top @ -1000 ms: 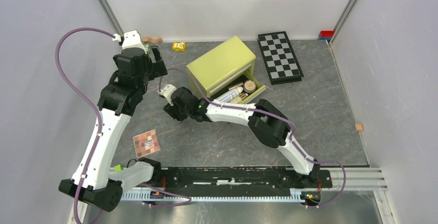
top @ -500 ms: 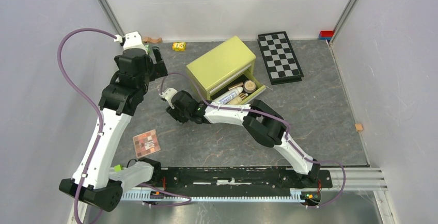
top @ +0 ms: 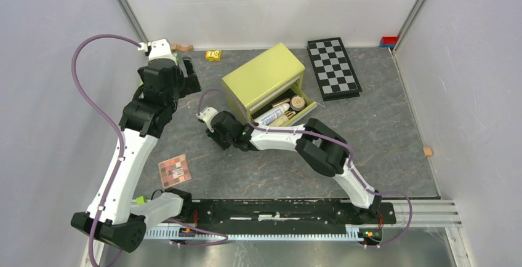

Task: Organize the makeup
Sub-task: Pick up the makeup from the center of the board, then place the makeup in the drawer.

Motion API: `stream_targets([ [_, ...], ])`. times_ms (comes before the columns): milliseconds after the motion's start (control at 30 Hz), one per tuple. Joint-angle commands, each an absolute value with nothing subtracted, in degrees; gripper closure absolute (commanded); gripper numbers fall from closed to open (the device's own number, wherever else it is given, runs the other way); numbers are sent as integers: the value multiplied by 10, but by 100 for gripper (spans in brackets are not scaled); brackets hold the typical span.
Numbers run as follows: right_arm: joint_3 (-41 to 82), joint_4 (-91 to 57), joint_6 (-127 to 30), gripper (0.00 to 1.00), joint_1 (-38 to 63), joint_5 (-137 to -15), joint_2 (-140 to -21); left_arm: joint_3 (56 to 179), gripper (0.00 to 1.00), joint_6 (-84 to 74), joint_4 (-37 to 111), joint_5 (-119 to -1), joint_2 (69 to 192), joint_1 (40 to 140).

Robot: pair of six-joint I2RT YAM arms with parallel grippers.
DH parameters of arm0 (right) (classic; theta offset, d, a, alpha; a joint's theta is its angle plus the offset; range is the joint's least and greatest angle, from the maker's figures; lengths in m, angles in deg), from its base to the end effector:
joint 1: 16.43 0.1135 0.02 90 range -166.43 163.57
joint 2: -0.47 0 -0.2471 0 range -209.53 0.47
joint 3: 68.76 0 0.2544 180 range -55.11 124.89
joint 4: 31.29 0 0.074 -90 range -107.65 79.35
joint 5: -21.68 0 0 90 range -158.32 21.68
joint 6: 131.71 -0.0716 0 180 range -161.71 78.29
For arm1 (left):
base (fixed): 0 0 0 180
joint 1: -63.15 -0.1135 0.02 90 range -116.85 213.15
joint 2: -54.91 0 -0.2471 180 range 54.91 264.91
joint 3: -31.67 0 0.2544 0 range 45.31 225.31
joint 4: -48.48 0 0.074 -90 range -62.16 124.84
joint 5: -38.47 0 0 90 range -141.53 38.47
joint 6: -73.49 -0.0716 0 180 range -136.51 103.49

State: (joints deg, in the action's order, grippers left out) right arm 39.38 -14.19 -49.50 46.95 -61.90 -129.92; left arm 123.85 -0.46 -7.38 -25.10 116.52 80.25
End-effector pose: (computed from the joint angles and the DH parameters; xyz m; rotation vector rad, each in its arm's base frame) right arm 0.2437 0.4683 0.1133 -1.0221 2.0703 0.5303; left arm 0.2449 -0.0420 0.4013 -0.2712 1.9455 0.0862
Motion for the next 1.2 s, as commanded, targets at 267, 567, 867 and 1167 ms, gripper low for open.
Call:
stream_targets([
  [267,90,-347,-508,84,470,-628,-941,1220,0,0,-38,-256,1168,803],
  [567,-167,-404,-659,91,402,-433,-694,1223,0,-2,-14,-267,1195,803],
  [867,-180,-283,-899,92,302,-313,-657,1241,0,-4,18,-294,1248,803],
  [1167,-85,-191,-1054,100,283,-312,-739,1260,0,-18,57,-293,1307,803],
])
